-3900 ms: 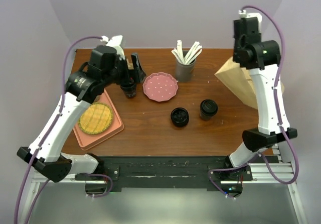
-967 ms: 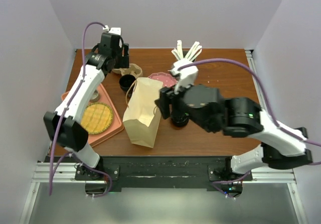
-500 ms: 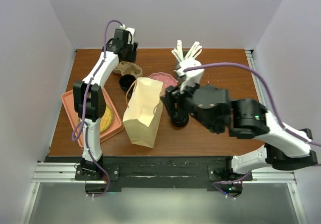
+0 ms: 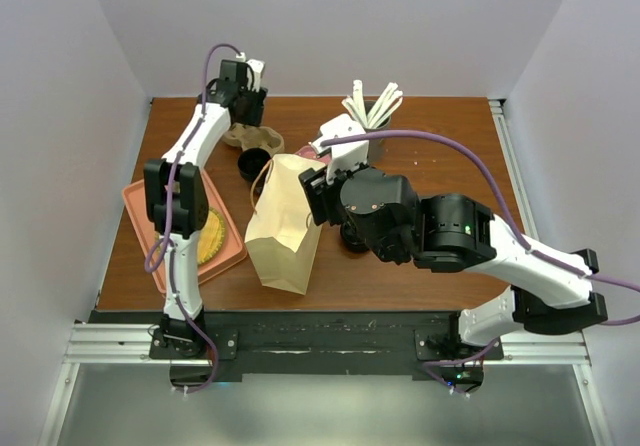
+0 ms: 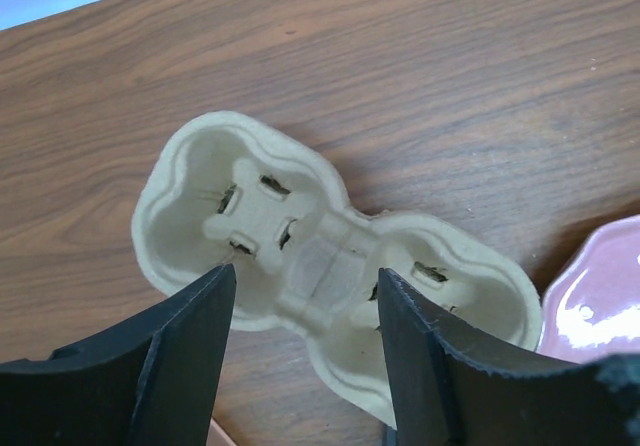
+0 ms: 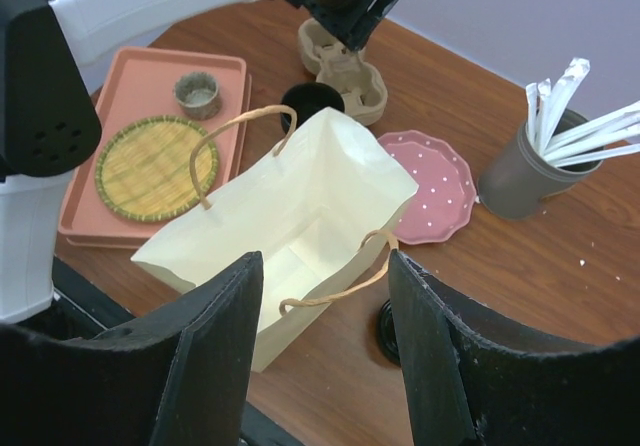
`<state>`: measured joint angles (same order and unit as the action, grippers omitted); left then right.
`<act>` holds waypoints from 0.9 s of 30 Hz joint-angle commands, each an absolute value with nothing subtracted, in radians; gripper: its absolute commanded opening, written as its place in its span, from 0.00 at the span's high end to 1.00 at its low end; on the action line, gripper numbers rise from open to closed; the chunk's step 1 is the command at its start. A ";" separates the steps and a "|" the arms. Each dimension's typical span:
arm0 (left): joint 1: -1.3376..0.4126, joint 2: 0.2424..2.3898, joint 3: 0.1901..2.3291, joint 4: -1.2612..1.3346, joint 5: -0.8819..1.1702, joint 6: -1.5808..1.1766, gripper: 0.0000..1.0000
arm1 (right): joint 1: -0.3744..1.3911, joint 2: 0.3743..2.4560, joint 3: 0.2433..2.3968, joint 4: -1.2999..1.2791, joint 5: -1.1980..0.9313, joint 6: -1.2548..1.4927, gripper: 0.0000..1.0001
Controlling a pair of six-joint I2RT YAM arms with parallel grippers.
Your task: Pack the takeout coffee
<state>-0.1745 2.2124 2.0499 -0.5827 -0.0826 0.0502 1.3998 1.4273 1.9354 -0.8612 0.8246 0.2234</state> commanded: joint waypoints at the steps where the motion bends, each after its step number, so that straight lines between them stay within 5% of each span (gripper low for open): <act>1: -0.173 2.235 2.023 -0.540 -0.037 0.087 0.38 | 1.401 1.405 1.962 -0.813 0.890 0.207 0.43; 12: -0.175 2.273 2.052 -0.575 -0.176 0.031 0.47 | 1.401 1.405 1.933 -0.801 0.900 0.187 0.42; 27: -0.175 2.201 2.154 -0.629 -0.338 -0.601 0.38 | 1.397 1.410 1.922 -0.779 0.903 0.143 0.42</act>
<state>-0.1780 2.2814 2.0907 -0.6170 -0.3035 -0.3496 1.3998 1.4200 1.9240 -0.8230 0.8738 0.1680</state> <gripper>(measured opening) 0.619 0.578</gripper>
